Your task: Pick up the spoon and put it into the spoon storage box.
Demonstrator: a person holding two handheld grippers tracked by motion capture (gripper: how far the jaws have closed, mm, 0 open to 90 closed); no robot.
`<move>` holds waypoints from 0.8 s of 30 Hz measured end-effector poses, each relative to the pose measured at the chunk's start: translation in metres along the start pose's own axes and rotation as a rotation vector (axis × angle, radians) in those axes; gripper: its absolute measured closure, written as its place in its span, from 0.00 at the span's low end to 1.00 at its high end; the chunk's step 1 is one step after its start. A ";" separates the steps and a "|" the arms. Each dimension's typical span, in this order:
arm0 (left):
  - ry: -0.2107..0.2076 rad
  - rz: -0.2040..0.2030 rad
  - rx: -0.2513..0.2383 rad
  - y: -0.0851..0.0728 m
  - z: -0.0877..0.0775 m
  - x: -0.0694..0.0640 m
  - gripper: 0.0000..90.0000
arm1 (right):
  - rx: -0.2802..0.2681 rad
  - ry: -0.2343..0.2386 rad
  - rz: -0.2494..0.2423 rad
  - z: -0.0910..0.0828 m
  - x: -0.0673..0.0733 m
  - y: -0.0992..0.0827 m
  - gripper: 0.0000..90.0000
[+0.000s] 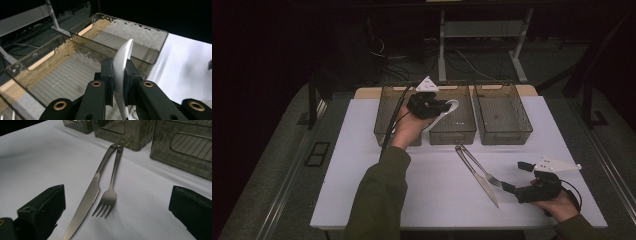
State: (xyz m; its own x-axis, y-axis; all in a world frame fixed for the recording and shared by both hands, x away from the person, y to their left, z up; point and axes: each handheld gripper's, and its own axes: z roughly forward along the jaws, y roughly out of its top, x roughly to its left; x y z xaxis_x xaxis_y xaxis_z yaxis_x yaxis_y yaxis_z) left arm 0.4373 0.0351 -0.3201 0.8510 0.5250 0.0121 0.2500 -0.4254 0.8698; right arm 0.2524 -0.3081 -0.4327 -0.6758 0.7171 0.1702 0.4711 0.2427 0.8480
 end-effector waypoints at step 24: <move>0.001 0.021 0.139 -0.018 0.066 0.011 0.89 | -0.013 0.014 0.010 -0.002 0.001 0.000 0.01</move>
State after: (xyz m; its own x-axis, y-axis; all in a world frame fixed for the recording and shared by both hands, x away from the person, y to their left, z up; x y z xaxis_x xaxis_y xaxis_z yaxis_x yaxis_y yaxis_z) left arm 0.4722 -0.0002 -0.3680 0.8562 0.5157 0.0300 0.2938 -0.5340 0.7928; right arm 0.2511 -0.3087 -0.4313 -0.6793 0.7101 0.1854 0.4702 0.2271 0.8528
